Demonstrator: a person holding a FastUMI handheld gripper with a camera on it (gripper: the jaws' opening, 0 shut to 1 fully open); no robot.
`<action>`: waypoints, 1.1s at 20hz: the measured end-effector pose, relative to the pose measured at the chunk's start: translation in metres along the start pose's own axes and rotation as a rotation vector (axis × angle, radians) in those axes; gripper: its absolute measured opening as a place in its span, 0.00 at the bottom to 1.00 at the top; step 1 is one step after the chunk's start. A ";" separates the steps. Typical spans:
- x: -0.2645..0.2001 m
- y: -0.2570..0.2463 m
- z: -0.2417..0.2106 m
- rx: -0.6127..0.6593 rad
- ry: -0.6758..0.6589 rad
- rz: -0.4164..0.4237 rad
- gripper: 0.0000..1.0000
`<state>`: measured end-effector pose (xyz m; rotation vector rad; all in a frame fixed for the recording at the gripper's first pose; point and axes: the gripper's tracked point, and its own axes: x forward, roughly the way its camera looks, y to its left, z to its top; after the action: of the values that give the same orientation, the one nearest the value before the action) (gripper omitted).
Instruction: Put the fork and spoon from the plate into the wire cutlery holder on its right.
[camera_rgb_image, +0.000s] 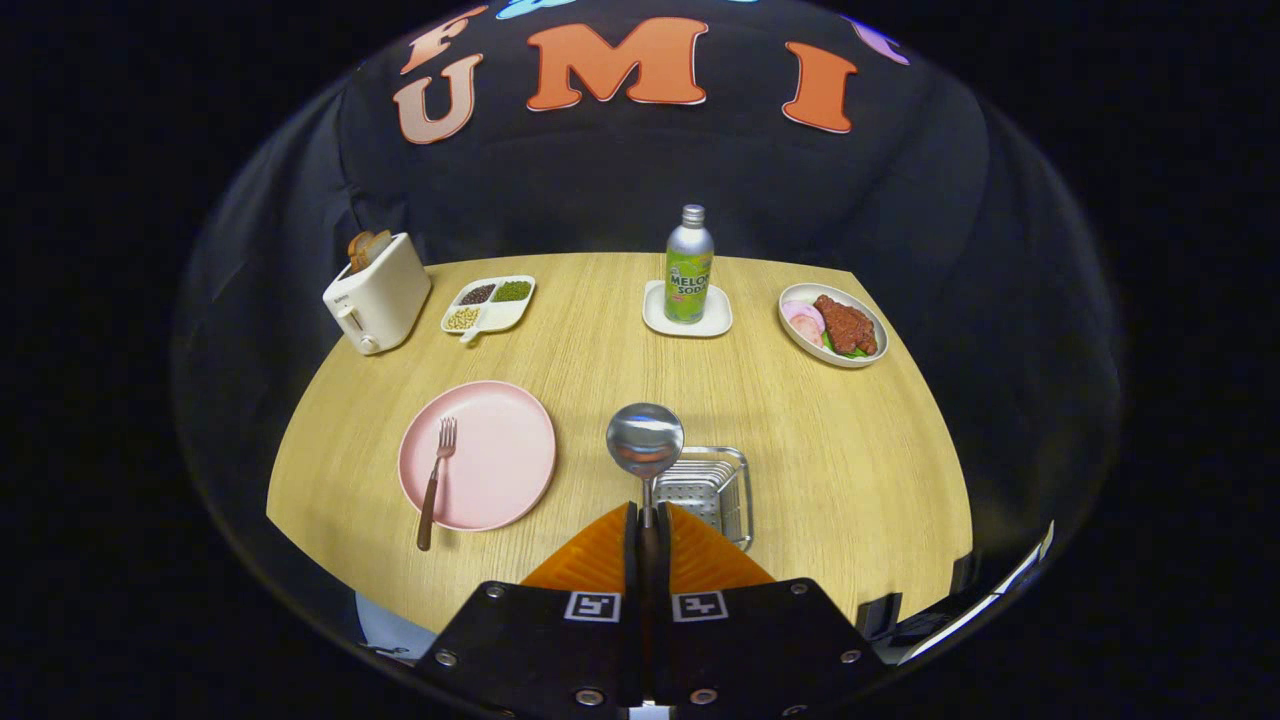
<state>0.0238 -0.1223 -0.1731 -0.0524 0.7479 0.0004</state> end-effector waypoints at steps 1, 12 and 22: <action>-0.001 -0.009 -0.003 -0.014 0.019 -0.009 0.04; 0.008 -0.030 -0.031 -0.147 0.267 0.041 0.04; 0.036 -0.029 -0.039 -0.256 0.414 0.061 0.05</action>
<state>0.0239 -0.1543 -0.2245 -0.2800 1.1599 0.1472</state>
